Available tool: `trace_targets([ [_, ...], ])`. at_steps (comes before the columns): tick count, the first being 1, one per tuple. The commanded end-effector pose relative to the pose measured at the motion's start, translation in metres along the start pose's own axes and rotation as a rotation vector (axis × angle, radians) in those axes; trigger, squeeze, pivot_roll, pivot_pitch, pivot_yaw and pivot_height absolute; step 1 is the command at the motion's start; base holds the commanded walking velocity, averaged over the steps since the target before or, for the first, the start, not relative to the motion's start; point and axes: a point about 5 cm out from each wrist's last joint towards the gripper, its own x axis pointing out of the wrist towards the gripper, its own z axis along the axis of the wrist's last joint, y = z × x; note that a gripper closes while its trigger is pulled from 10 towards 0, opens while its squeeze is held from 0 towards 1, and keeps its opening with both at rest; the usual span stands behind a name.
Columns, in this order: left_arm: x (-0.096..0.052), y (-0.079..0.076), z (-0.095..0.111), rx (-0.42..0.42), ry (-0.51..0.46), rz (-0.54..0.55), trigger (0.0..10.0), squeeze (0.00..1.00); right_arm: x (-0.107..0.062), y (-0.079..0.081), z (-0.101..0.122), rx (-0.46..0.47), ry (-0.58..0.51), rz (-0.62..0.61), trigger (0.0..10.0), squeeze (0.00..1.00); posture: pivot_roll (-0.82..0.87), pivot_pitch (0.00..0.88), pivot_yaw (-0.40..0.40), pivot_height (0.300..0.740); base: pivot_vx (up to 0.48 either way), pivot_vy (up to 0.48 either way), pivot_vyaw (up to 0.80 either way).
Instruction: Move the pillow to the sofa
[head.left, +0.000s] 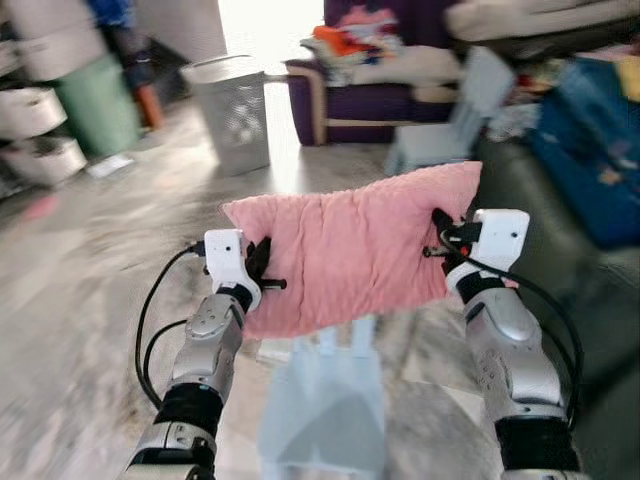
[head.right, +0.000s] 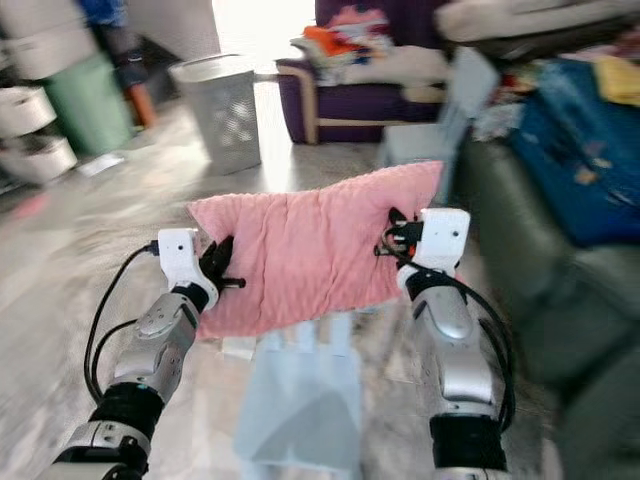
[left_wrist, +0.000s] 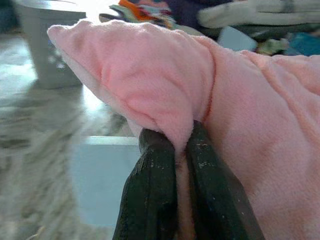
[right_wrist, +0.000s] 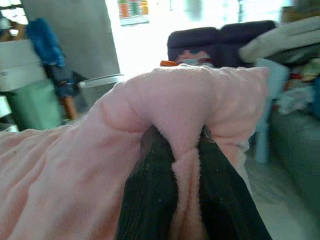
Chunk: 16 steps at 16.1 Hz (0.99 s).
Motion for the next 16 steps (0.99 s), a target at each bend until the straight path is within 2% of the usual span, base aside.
trace_targets([
  [1,-0.0004,-0.0023,0.004,0.003,-0.015,-0.014,10.0,0.0,0.0003,0.0049,0.0111,0.007,-0.043,0.018,10.0,0.0,-0.22,0.0,0.042,0.74,0.0,0.0,-0.78],
  [5,-0.0019,-0.0079,0.0002,-0.035,-0.004,-0.031,10.0,0.0,-0.0031,0.003,0.0121,-0.003,-0.034,0.019,10.0,0.0,-0.23,0.0,0.04,0.74,0.0,0.0,-0.79],
  [16,-0.0026,-0.012,-0.0003,-0.072,0.008,-0.035,10.0,0.0,-0.0047,0.0025,0.0114,0.004,-0.006,0.018,10.0,0.0,-0.23,0.0,0.034,0.74,0.0,0.0,-0.8],
])
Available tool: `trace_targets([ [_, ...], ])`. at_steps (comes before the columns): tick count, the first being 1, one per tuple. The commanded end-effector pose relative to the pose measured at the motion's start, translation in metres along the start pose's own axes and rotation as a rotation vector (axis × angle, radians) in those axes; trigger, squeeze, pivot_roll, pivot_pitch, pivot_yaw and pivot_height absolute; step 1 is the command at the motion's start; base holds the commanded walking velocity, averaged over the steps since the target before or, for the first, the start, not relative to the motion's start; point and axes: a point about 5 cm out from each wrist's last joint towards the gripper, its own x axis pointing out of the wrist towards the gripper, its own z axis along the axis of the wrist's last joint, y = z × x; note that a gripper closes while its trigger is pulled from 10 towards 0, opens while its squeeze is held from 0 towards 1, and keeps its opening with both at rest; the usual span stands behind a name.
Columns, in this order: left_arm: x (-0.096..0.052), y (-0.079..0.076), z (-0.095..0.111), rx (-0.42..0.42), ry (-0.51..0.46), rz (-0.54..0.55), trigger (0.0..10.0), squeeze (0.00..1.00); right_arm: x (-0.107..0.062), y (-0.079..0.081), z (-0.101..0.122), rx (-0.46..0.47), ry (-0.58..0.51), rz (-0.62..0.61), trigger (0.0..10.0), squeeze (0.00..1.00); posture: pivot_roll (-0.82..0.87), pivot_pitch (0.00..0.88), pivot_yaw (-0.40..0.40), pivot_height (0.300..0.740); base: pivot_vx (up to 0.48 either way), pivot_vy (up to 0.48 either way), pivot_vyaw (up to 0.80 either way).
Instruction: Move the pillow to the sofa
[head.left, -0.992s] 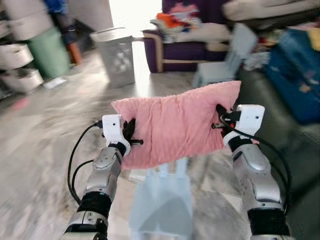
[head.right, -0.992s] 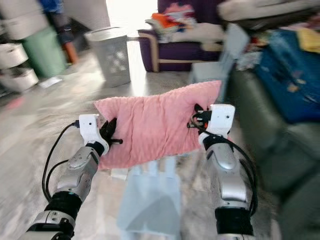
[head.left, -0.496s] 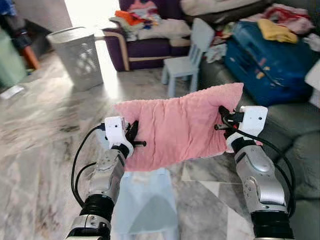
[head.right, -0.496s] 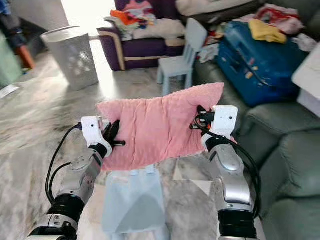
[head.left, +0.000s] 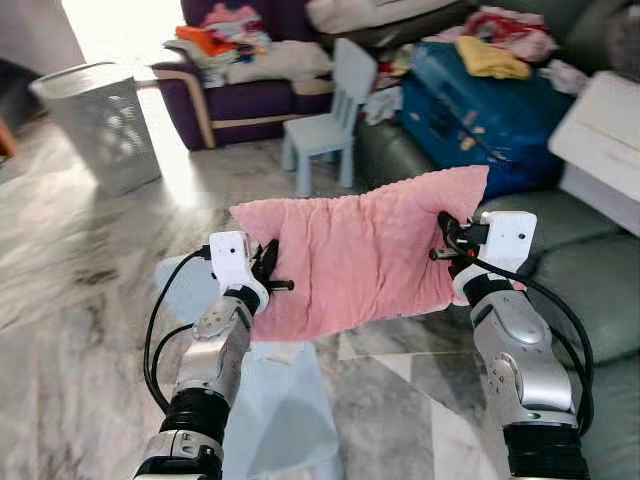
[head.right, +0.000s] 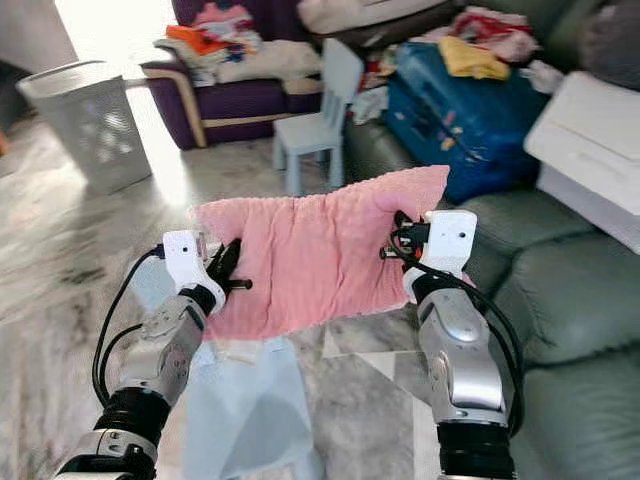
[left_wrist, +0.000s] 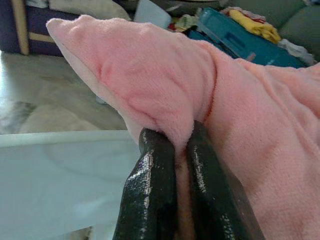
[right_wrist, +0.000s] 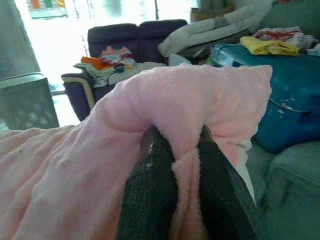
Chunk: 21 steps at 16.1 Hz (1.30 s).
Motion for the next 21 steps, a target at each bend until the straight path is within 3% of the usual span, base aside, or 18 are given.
trace_targets([
  [1,0.0002,-0.0029,0.003,0.002,-0.008,-0.019,10.0,0.0,0.0006,0.0049,0.01,0.003,-0.038,0.021,10.0,0.0,-0.24,0.0,0.035,0.74,0.0,0.0,-0.8],
  [8,0.0004,-0.0025,0.0048,0.007,-0.002,-0.02,10.0,0.0,0.0016,0.007,0.0104,0.003,-0.039,0.024,10.0,0.0,-0.23,0.0,0.036,0.74,0.0,0.0,-0.8],
  [21,0.0007,-0.0014,0.0045,-0.031,0.003,-0.021,10.0,0.0,0.0012,0.0076,0.0106,-0.017,-0.045,0.032,10.0,0.0,-0.24,0.0,0.036,0.74,0.0,0.0,0.0],
])
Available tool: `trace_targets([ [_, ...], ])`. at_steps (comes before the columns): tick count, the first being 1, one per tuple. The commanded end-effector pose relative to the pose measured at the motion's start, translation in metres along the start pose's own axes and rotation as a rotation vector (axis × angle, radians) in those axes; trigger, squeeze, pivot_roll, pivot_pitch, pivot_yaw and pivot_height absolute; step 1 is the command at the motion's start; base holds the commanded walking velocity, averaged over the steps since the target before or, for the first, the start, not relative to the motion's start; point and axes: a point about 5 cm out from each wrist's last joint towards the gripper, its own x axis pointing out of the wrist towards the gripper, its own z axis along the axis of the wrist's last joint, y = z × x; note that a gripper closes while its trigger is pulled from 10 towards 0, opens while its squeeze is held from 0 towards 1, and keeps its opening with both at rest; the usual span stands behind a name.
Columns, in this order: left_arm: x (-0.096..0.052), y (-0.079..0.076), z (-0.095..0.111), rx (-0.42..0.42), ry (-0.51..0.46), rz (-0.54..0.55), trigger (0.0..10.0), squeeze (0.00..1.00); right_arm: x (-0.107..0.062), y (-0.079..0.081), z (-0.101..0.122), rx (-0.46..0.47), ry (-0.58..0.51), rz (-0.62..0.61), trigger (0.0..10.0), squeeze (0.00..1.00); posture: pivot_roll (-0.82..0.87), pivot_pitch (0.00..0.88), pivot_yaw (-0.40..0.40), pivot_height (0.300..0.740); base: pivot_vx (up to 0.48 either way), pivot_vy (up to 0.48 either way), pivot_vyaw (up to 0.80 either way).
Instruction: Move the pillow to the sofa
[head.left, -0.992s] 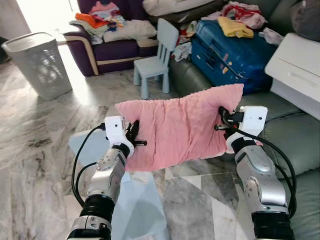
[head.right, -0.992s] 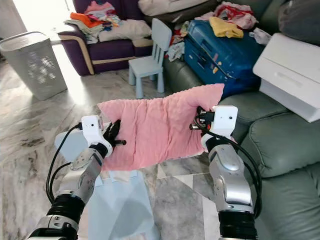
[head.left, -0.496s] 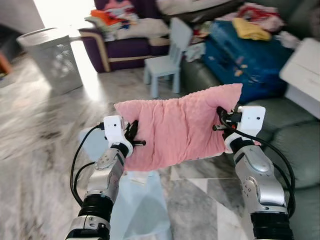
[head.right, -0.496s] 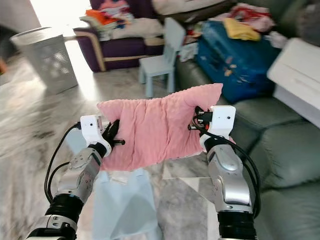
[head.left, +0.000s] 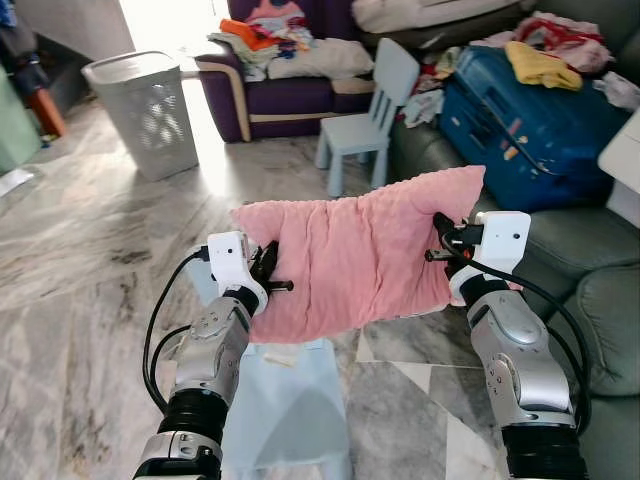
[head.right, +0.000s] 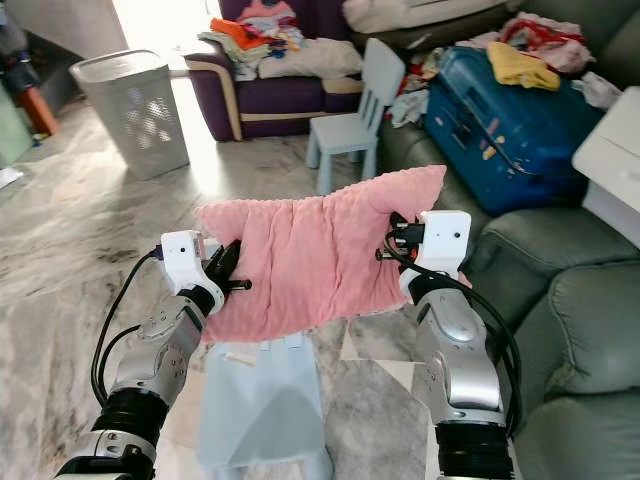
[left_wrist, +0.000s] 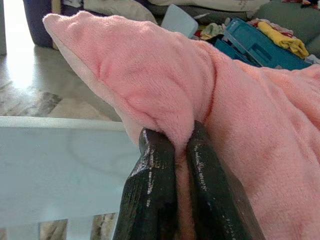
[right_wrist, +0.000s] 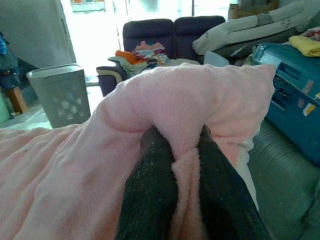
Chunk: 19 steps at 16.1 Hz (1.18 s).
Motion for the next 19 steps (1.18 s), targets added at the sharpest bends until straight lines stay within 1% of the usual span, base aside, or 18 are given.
trace_targets([
  [1,0.0013,-0.0025,0.0042,0.015,-0.011,-0.011,10.0,0.0,0.0009,0.0037,0.0108,-0.008,-0.05,0.017,10.0,0.0,-0.24,0.0,0.035,0.74,0.0,0.0,0.0],
  [6,0.0008,-0.0025,0.0027,-0.018,-0.008,0.0,10.0,0.0,0.0004,0.0034,0.0102,-0.009,-0.044,0.019,10.0,0.0,-0.24,0.0,0.033,0.74,0.0,0.0,0.0],
  [19,0.0008,-0.0029,0.0026,-0.02,-0.008,-0.001,10.0,0.0,0.0002,0.0032,0.0102,-0.009,-0.043,0.018,10.0,0.0,-0.24,0.0,0.033,0.74,0.0,0.0,0.0],
])
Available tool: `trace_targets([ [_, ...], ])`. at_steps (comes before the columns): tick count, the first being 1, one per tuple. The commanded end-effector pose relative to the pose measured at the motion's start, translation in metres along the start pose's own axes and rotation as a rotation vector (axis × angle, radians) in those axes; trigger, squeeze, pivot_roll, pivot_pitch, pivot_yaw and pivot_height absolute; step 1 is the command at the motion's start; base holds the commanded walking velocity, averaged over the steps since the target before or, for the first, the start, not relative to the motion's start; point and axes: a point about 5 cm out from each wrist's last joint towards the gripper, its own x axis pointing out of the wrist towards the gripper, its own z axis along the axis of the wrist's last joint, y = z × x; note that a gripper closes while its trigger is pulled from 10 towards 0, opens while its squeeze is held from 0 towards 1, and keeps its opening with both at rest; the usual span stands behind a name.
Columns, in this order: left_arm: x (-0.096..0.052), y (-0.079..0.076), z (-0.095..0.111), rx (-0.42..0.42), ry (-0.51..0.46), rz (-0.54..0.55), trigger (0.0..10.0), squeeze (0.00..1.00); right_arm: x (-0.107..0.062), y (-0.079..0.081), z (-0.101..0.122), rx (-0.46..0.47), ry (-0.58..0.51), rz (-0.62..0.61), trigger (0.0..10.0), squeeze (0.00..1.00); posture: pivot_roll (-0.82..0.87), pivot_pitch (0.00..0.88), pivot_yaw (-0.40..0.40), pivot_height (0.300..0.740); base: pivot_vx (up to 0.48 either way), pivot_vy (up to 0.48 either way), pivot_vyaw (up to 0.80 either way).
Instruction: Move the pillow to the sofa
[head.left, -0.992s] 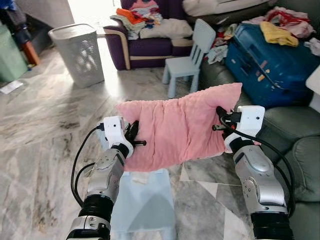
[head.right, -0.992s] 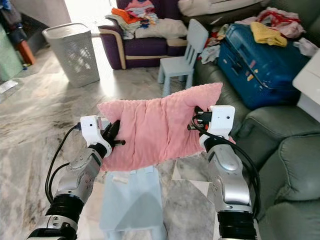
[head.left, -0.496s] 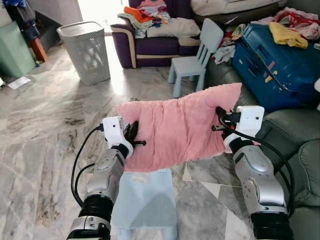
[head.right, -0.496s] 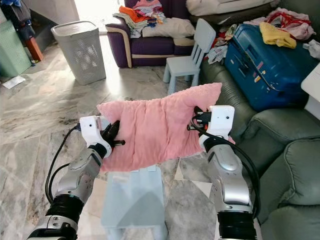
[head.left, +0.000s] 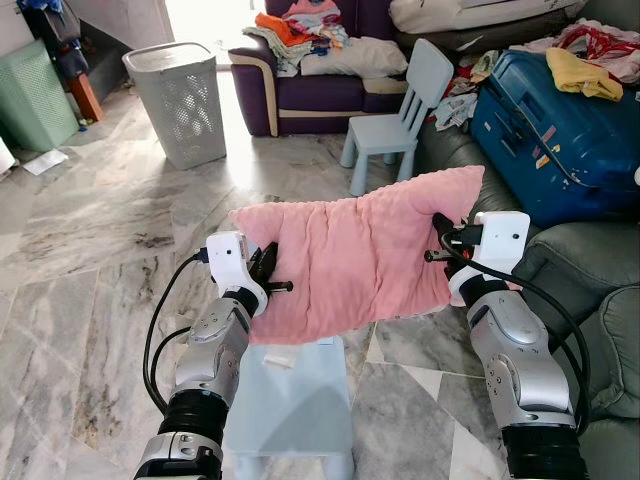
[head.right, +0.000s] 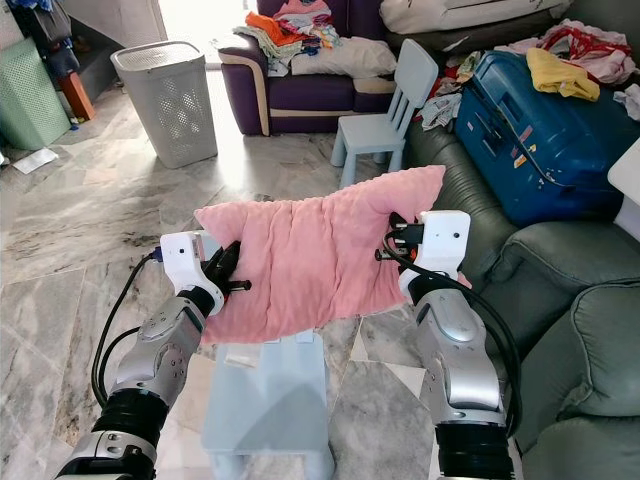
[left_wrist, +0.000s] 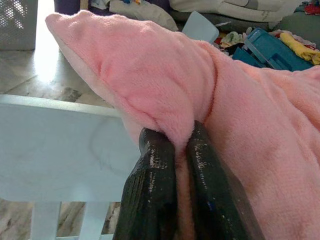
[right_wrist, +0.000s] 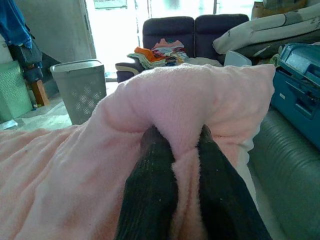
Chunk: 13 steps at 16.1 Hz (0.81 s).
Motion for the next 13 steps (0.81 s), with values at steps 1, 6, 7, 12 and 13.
trace_targets([
  [1,0.0012,-0.0035,0.0041,0.002,-0.014,-0.008,10.0,0.0,0.0004,0.0031,0.0103,-0.007,-0.044,0.016,10.0,0.0,-0.24,0.0,0.033,0.74,0.0,0.0,0.0],
  [6,0.0012,-0.0038,0.0033,-0.004,-0.008,-0.008,10.0,0.0,0.0002,0.0032,0.0105,-0.004,-0.044,0.016,10.0,0.0,-0.24,0.0,0.032,0.74,0.0,0.0,0.0],
  [7,0.0013,-0.004,0.0018,-0.009,0.0,-0.008,10.0,0.0,-0.0001,0.0031,0.0109,0.001,-0.044,0.016,10.0,0.0,-0.24,0.0,0.032,0.74,0.0,0.0,0.0],
  [12,0.0016,-0.004,0.0021,-0.008,0.001,-0.009,10.0,0.0,0.0,0.0029,0.0108,0.003,-0.045,0.014,10.0,0.0,-0.24,0.0,0.034,0.74,-0.096,0.0,0.0],
  [13,0.0017,-0.004,0.0022,-0.007,0.002,-0.009,10.0,0.0,0.0001,0.0029,0.0109,0.003,-0.045,0.014,10.0,0.0,-0.24,0.0,0.035,0.74,0.0,0.0,0.0],
])
